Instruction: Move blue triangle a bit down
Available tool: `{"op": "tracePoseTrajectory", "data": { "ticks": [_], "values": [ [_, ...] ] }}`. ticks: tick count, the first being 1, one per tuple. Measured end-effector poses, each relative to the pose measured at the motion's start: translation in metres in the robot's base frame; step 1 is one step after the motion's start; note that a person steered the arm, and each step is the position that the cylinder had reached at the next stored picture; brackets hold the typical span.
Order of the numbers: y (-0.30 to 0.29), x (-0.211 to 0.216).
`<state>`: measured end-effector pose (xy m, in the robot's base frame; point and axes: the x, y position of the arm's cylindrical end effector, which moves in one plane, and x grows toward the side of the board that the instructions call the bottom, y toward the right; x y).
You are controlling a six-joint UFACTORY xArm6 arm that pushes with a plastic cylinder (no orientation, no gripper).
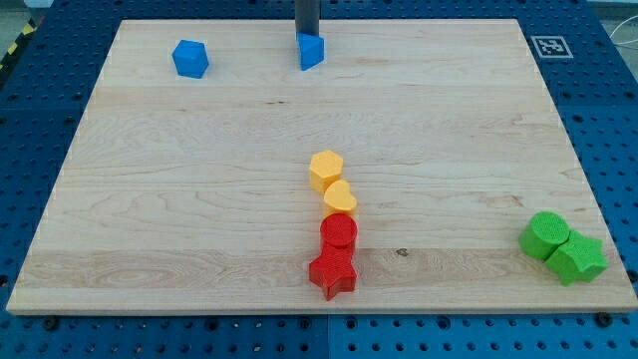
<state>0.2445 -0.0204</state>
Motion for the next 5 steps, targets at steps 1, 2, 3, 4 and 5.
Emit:
{"op": "tracePoseTrajectory", "data": {
  "ticks": [1, 2, 3, 4, 5],
  "values": [
    [0.000, 0.022],
    [0.000, 0.047],
    [0.000, 0.072],
    [0.000, 0.101],
    [0.000, 0.105]
  ]
}}
